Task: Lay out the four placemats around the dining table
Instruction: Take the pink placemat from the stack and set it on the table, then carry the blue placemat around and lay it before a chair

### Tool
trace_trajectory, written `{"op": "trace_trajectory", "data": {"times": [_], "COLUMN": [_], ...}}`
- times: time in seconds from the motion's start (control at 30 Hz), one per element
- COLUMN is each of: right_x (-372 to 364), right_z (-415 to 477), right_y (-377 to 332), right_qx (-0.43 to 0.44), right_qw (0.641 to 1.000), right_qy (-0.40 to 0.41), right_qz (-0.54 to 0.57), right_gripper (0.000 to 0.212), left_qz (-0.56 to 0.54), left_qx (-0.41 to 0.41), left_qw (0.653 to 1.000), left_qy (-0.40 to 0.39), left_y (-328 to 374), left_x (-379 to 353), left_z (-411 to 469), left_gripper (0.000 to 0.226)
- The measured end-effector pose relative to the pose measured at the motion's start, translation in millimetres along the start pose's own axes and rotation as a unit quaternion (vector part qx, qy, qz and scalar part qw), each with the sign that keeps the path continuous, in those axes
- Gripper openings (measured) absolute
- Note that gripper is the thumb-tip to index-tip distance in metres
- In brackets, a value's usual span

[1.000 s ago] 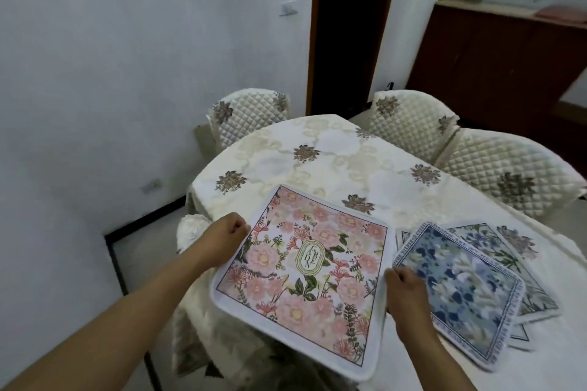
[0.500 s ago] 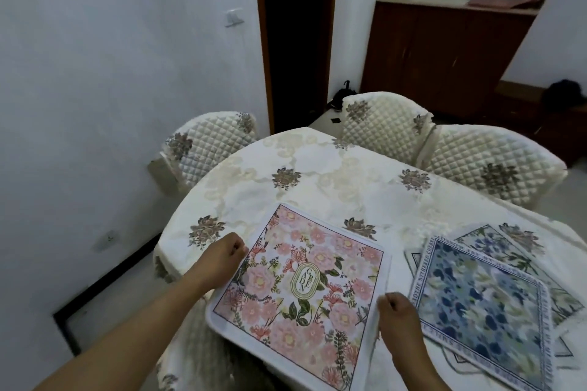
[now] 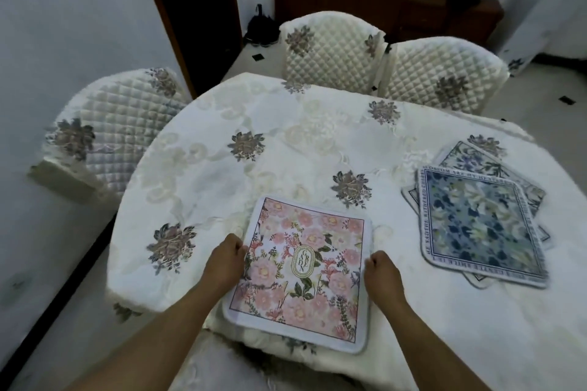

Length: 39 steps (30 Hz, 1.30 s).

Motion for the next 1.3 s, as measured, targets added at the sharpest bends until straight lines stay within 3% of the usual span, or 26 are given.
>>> {"op": "trace_trajectory", "data": {"times": [0.4, 0.67, 0.8, 1.0, 1.3], "right_x": [-19.0, -4.9, 15.1, 90.9, 237.7], "right_z": [-3.2, -34.4, -65.0, -87.4, -59.1], "right_y": [18.8, 31.2, 61.2, 108.0, 191.0], "right_qx": [-0.04, -0.034, -0.002, 0.069, 0.158], "right_qw": [0.998, 0.999, 0.996, 0.965, 0.953], "right_qy": [0.034, 0.015, 0.002, 0.008, 0.05], "right_qz": [-0.014, 0.013, -0.094, -0.254, -0.255], "right_gripper": [0.019, 0.018, 0.014, 0.026, 0.028], "left_qz": [0.032, 0.146, 0.21, 0.289, 0.258], "left_qx": [0.027, 0.007, -0.013, -0.086, -0.122], "left_qw": [0.999, 0.989, 0.978, 0.953, 0.957], "left_qy": [-0.021, -0.022, -0.018, 0.008, 0.047], "left_y": [-13.6, -13.1, -5.6, 56.0, 189.5], "left_x": [-33.9, -40.9, -35.4, -36.1, -123.6], "left_z": [13.6, -3.5, -18.2, -57.0, -146.4], "left_gripper": [0.006, 0.026, 0.027, 0.046, 0.046]}}
Point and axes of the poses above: each hand's wrist, its own z-axis towards the middle knuckle, its own x-axis out of the back of the hand, y = z × x, the point moved 3 cm from there along z, towards the middle knuckle
